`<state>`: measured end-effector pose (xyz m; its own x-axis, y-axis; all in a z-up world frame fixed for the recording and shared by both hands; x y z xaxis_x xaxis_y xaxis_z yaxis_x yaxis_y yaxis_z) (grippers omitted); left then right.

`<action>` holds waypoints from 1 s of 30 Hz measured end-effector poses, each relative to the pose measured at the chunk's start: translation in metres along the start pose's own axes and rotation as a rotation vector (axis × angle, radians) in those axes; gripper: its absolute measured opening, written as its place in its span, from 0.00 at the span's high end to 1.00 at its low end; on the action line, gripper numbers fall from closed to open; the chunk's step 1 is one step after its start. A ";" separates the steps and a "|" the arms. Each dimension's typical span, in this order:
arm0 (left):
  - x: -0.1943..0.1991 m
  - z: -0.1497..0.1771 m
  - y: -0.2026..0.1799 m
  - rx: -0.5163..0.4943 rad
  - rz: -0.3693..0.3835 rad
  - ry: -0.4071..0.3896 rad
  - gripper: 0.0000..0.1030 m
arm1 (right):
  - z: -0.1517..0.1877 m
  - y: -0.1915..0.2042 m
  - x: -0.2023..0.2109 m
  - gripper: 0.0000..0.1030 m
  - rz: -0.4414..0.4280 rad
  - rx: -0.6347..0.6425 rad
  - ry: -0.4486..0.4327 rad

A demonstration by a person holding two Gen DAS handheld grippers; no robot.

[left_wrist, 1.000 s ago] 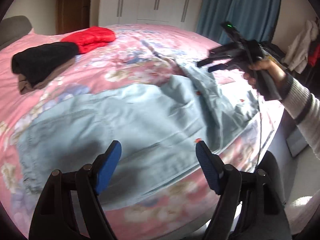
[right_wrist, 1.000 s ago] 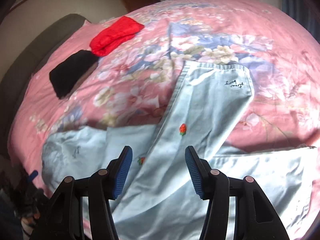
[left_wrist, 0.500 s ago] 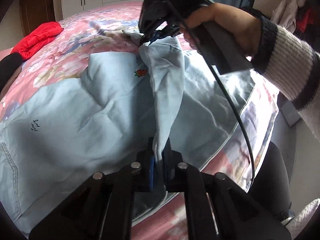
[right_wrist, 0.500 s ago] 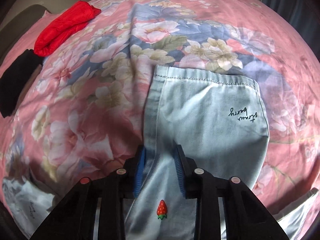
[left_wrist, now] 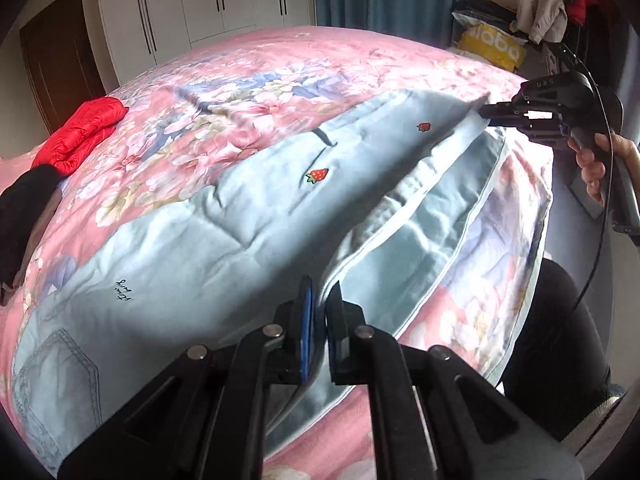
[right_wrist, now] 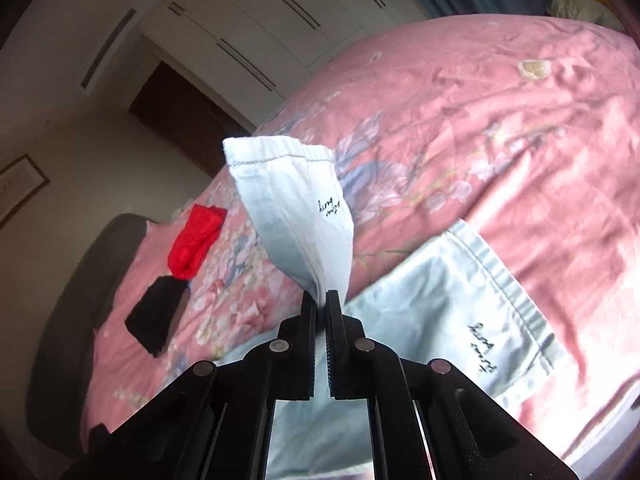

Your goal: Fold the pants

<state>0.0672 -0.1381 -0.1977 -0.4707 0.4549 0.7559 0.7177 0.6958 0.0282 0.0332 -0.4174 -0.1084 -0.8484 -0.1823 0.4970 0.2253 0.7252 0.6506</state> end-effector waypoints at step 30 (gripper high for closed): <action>-0.001 0.028 0.004 -0.084 -0.154 0.003 0.94 | 0.026 -0.090 -0.023 0.95 -0.007 -0.202 0.106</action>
<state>0.0564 -0.1203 -0.2170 -0.5767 0.3451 0.7405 0.6779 0.7080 0.1980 0.0199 -0.4618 -0.1932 -0.7974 -0.2630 0.5431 0.3204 0.5782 0.7504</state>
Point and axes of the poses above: each gripper's, at about its wrist camera, not at the fingertips, and x roughly against the way its jaws point, y to its left, z to its underside, the point moved 9 cm from there along -x, roughly the way its jaws point, and after that the axes turned 4 degrees about x, right-handed, at the moved point
